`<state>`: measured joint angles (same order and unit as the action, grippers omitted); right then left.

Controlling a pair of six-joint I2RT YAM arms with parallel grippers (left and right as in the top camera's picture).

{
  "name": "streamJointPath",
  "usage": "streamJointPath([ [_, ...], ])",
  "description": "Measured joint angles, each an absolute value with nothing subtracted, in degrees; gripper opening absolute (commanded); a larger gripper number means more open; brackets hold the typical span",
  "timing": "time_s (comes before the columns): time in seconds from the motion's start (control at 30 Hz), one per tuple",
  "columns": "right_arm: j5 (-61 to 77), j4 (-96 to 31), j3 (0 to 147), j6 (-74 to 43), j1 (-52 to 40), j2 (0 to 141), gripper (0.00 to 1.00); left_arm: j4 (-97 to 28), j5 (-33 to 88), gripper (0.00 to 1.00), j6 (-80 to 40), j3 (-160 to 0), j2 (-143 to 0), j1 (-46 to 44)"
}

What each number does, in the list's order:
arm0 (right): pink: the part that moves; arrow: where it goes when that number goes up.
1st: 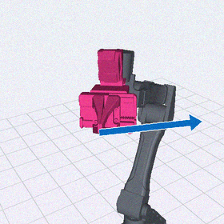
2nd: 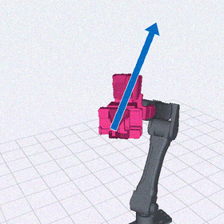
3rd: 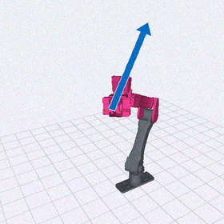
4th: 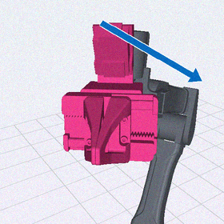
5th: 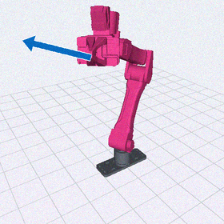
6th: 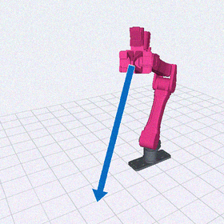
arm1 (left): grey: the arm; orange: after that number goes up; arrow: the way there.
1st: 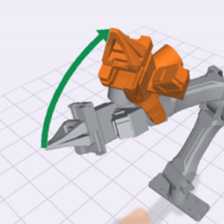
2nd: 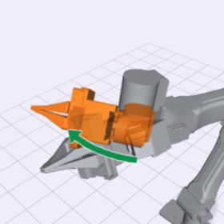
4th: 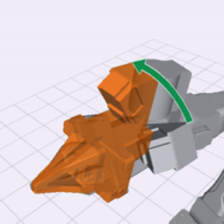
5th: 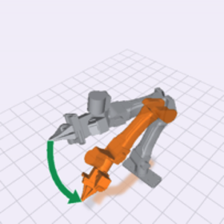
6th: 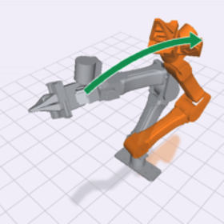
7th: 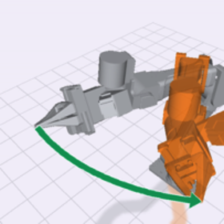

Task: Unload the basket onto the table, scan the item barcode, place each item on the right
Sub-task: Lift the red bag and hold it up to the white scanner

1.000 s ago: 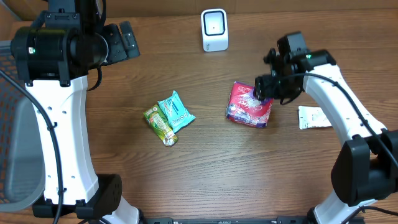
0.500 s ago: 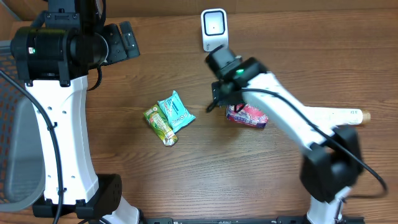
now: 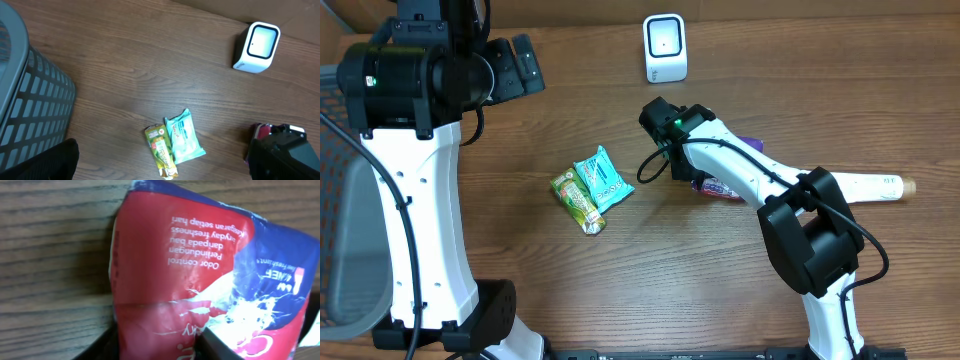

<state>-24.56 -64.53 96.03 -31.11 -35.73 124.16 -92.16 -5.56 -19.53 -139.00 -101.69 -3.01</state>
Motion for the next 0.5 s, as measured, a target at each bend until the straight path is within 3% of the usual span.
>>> streamJointPath([
  [0.1,-25.1,-65.2,96.0,-31.2,-35.7,124.1,0.04,-92.2,-5.6,1.00,-19.5,-139.0,-101.7,-3.0],
  [0.23,-24.6,-66.8,96.8,-31.5,-35.7,124.1,0.04,-92.2,-5.6,1.00,-19.5,-139.0,-101.7,-3.0],
  [0.5,-7.4,-70.2,104.3,-28.0,-32.6,120.7,0.04,-92.2,-5.6,0.99,-19.5,-139.0,-101.7,-3.0],
])
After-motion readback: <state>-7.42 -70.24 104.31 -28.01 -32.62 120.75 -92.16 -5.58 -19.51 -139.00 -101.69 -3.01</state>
